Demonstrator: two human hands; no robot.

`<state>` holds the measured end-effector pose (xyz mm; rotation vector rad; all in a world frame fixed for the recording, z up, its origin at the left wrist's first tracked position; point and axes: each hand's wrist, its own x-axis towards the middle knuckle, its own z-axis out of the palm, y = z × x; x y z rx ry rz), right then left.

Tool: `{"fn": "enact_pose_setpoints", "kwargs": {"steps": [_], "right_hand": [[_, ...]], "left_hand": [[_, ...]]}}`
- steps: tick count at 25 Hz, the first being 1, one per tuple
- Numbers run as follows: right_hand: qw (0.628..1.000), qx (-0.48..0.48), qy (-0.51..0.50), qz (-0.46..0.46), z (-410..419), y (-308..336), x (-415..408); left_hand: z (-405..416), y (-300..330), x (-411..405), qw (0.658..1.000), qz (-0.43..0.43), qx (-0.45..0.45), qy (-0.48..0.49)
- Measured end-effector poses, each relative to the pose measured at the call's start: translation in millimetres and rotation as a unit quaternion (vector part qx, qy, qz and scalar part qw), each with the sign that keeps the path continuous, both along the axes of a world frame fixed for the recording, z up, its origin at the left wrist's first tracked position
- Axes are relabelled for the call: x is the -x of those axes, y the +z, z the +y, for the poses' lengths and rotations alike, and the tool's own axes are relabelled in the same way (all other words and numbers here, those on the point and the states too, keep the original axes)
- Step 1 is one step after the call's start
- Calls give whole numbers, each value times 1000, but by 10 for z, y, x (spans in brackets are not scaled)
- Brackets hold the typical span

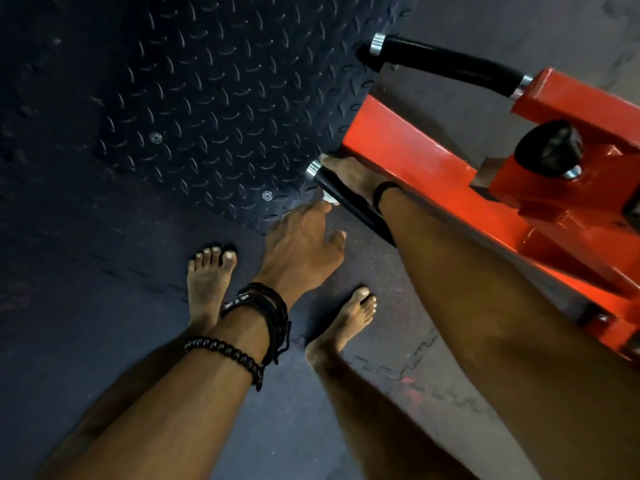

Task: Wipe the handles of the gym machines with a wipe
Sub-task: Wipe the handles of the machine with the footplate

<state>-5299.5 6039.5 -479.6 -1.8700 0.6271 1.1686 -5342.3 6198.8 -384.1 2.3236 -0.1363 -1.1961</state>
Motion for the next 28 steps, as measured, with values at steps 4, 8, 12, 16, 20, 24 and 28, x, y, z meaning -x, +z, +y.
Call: {"fn": "enact_pose_setpoints", "kwargs": {"steps": [4,8,12,16,20,24,28], "right_hand": [[999,-11,-27,46,-130,-150,243],[976,-127,18,175,-672,134,721],[988,15,106,112,-392,-134,340],[977,167,128,-32,145,-510,13],[930,222,265,-128,-28,-379,298],[896,232,342,-164,-442,-37,864],[826,264,427,-256,-655,248,1126]], "left_hand": [[17,-55,-2,1000,12,-21,5],[-10,-39,-1,999,30,-19,21],[-24,-55,-7,999,33,-23,17],[12,-132,-14,999,21,-42,8],[64,-183,-16,998,20,-54,6],[26,-139,-14,998,31,-46,16],[12,-141,-18,999,32,-33,23]]}}
